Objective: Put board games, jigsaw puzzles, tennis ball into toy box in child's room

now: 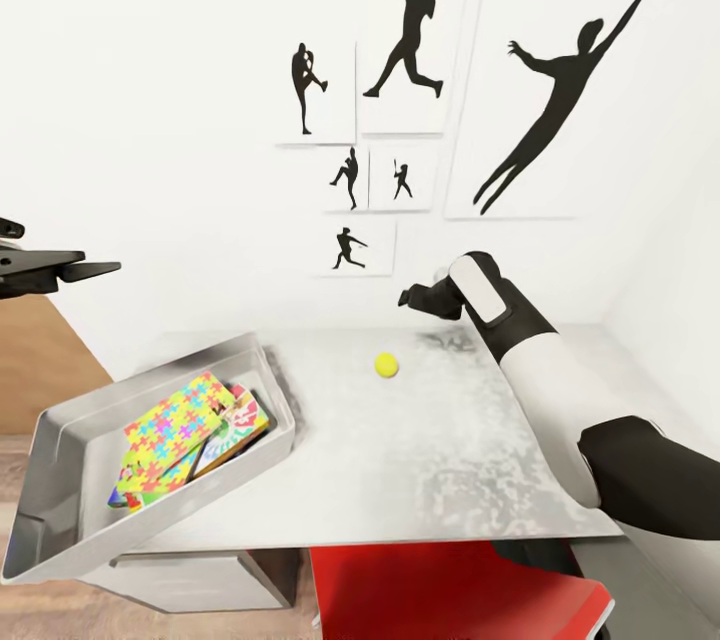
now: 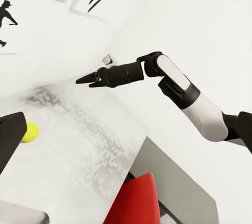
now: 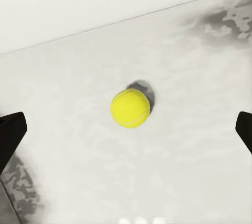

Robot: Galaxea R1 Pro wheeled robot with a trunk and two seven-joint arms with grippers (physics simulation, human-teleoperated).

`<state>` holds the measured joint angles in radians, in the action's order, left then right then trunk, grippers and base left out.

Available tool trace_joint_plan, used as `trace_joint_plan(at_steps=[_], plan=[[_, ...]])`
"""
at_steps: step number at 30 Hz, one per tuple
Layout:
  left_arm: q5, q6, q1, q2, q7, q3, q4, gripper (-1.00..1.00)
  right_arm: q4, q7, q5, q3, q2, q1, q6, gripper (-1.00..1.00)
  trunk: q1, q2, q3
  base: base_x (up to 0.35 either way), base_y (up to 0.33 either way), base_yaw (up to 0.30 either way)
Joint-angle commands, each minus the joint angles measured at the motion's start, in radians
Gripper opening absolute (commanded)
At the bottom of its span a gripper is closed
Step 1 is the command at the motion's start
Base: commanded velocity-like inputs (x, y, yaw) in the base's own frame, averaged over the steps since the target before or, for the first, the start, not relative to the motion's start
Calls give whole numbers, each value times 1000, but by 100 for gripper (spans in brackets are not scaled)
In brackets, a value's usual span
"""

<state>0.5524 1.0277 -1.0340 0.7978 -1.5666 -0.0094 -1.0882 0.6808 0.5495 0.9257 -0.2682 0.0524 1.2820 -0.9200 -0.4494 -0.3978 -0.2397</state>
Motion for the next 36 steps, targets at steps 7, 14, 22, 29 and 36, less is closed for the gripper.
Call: trace_joint_plan(at_steps=[7,14,22,29,36], plan=[[-2,10,-1,-1,-4,0,-5,100,2,10,11,-3,0,16,-9,100,-1,-2,-14,0,0,0],[-3,9,-1,-2,-4,0,-11,100,2,11,10,-4,15,49,-36,100,-1,-2,-25,0,0,0],[-4,9,-1,-3,-4,0,-29,100,2,12,8,-6,27,68,-56,100,-1,-2,-38,0,0,0],[-6,9,-1,-6,-4,0,-32,100,-2,11,8,-7,32,70,-56,100,-1,-2,-49,0,0,0],[-3,9,-2,-7,-4,0,-34,100,-3,10,8,-9,32,69,-52,100,-1,-2,-61,0,0,0]])
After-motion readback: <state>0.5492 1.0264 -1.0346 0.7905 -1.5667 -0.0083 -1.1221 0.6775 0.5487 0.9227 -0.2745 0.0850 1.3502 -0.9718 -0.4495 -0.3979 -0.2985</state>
